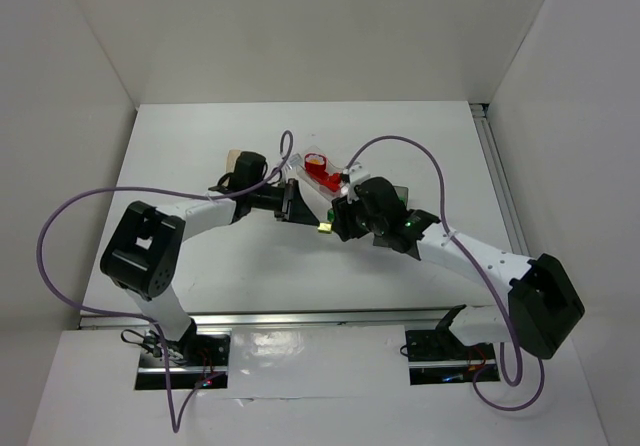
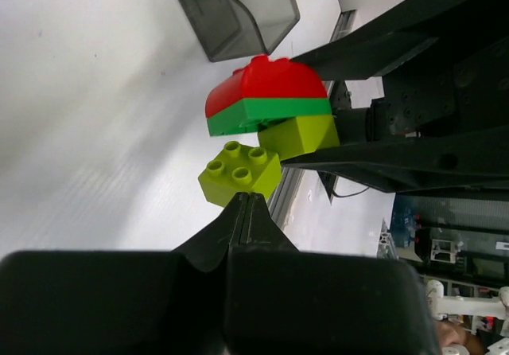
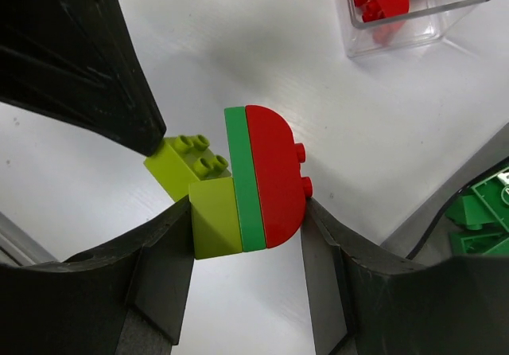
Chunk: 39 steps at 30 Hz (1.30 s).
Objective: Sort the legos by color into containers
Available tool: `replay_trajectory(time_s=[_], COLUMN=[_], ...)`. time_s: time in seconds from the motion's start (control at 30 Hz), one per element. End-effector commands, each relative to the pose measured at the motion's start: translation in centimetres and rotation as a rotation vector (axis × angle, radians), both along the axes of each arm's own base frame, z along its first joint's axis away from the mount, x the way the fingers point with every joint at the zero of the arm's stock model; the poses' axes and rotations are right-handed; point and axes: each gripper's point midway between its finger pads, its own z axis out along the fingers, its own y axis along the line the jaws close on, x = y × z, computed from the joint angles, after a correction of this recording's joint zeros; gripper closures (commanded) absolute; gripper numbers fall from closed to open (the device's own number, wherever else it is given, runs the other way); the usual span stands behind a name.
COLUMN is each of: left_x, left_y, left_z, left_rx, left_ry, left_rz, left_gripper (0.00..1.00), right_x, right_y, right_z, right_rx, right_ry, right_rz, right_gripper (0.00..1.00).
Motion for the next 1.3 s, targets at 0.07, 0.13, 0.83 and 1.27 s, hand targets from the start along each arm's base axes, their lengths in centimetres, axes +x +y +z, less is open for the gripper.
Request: replay_trajectory(time_s=[0.07,0.13,0.83,1.27], left_x=[0.5,0.9,1.7,1.2], left_y=[-0.1,-0.1,0.9,-1.1], left_z=[0.3,0.2,2.7,1.6], left_rx=[-0.016,-0.010,-0.010,-0.112], left_ry=[0.003,-0.003,0.008,0.138], left_rz=[-0.017,0.002,0.062,-0.054], left_gripper=[1.00,1.00,0.01,0.01], right_x=[2.3,2.7,0.5,-0.7], right_y=[1.3,1.1,1.0,2.4], right_z=[2.9,2.7,1.9,3.6], right_rx=[0.076,0.075,0.104,0.120], right_ry=[-0.081,-0.080,-0.068,-0.109], right_rz=[-0.038,-0.047,0.030,0.118], right_gripper=[0.60,0.60,0.60,0.61])
